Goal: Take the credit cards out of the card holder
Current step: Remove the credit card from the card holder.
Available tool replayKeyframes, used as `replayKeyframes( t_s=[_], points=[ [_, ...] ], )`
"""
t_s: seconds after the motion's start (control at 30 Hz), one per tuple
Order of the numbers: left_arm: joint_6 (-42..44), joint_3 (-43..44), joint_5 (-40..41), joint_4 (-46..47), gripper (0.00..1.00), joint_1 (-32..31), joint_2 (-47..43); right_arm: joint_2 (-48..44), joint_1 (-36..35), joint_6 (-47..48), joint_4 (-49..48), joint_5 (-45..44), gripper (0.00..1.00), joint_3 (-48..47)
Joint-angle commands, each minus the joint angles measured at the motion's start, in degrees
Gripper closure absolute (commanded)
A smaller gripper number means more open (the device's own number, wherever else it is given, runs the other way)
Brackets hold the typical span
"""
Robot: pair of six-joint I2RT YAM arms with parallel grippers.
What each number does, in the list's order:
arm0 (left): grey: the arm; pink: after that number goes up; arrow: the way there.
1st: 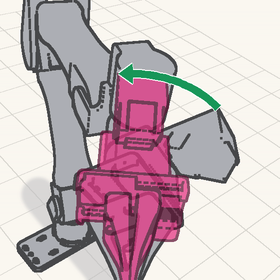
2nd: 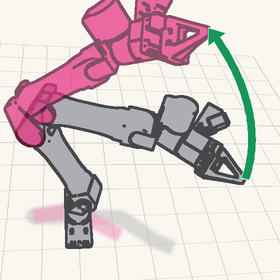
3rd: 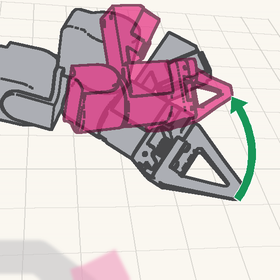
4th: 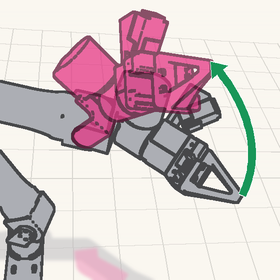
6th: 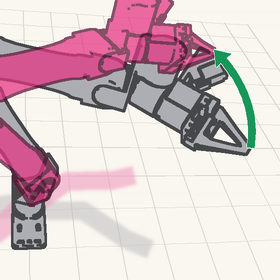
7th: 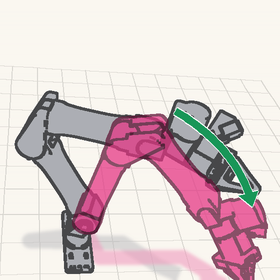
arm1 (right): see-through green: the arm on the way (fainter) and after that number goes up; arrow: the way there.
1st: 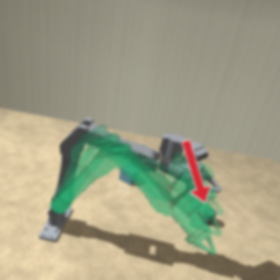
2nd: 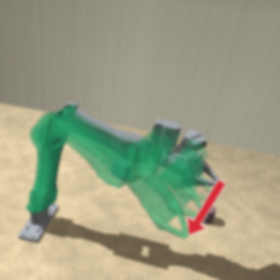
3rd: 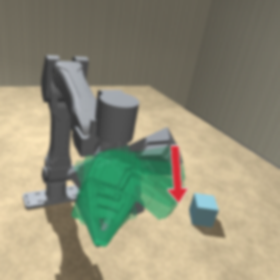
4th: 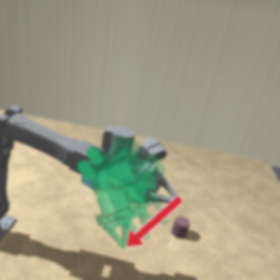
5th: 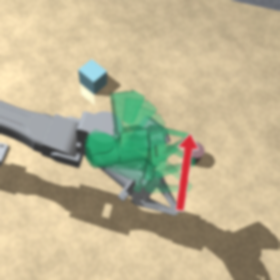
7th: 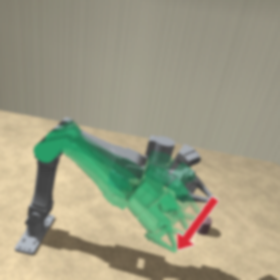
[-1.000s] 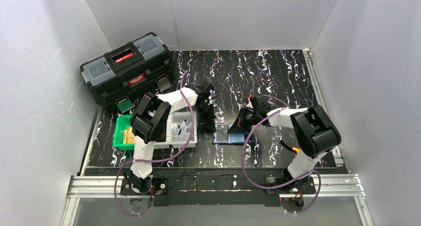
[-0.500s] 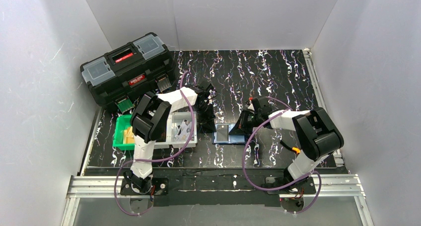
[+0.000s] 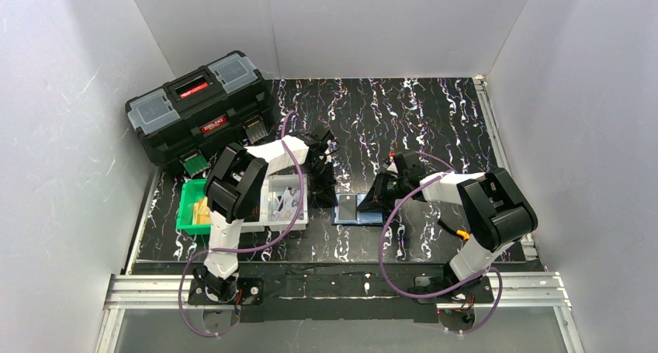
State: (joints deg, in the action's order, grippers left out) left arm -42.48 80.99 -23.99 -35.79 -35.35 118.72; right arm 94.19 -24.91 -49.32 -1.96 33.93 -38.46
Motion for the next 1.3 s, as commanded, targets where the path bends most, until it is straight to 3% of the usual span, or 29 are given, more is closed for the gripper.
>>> replayKeyframes(
  t_s=[0.0, 0.87, 1.27],
  points=[
    [2.01, -3.8, 13.34, -1.31, 1.0, -0.22, 6.39, -0.26, -0.81, 0.73, -1.01, 1.0, 0.8, -0.82],
    [2.04, -3.62, 12.66, -0.88, 1.0, -0.42, 7.29, -1.57, -1.72, 1.25, -1.67, 3.25, 0.8, -3.3],
    [1.4, -3.58, 11.96, -0.34, 1.0, -1.92, 8.02, 4.76, -1.71, -7.98, -16.11, 8.29, 0.81, 0.76]
  ],
)
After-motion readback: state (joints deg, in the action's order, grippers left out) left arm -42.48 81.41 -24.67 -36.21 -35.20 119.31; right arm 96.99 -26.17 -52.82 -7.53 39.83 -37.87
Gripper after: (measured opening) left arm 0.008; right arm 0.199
